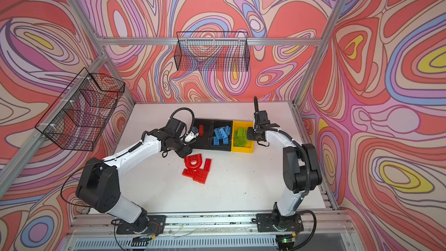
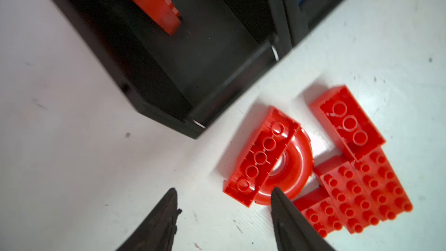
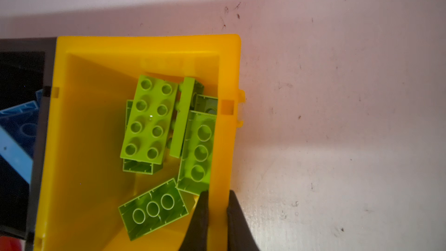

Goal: Sort the legos into containers by color
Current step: 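Move the left gripper back down to the red pile, then grasp the red brick joined to the red arch and lift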

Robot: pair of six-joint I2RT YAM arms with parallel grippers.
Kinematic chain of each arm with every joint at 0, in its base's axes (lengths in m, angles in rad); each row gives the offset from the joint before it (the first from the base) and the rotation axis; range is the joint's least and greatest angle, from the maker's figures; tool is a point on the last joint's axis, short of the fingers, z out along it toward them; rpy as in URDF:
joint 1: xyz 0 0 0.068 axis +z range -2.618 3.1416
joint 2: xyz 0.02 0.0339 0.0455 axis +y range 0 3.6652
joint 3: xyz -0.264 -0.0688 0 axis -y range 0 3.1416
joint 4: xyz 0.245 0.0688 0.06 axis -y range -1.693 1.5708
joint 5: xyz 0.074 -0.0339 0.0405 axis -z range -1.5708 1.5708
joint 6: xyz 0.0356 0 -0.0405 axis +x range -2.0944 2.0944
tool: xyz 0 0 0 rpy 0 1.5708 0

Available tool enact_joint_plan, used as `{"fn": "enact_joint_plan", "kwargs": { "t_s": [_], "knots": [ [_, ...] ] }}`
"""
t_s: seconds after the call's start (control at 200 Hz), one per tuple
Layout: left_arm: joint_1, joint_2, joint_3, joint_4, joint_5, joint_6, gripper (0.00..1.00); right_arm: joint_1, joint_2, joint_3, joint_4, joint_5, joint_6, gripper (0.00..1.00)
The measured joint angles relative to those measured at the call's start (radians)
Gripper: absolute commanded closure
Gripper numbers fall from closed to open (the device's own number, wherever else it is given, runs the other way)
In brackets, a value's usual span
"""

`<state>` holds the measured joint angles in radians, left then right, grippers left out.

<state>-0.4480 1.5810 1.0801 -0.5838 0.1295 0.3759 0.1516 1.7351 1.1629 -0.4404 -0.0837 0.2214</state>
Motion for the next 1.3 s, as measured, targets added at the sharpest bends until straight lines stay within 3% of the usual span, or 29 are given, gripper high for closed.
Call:
{"fn": "enact_joint_plan", "kwargs": {
  "t_s": [0.175,0.656,0.891,1.052,1.302],
  "knots": [
    [0.000,0.028,-0.056,0.025,0.047,0.071,0.37,0.000,0.000,-0.003,0.002,-0.003,-0.004,0.95],
    [-0.010,0.213,0.038,0.056,0.085,0.209,0.39,0.000,0.000,-0.004,0.004,-0.013,-0.006,0.95],
    [-0.010,0.248,0.071,0.056,0.068,0.231,0.61,0.000,0.000,-0.004,0.004,-0.012,-0.006,0.96],
    [-0.010,0.221,0.055,0.057,0.057,0.222,0.72,0.000,0.000,-0.004,0.003,-0.011,-0.006,0.96],
    [-0.010,0.019,0.047,0.054,0.068,0.139,0.75,0.000,0.000,-0.004,0.003,-0.011,-0.005,0.97]
  ]
}}
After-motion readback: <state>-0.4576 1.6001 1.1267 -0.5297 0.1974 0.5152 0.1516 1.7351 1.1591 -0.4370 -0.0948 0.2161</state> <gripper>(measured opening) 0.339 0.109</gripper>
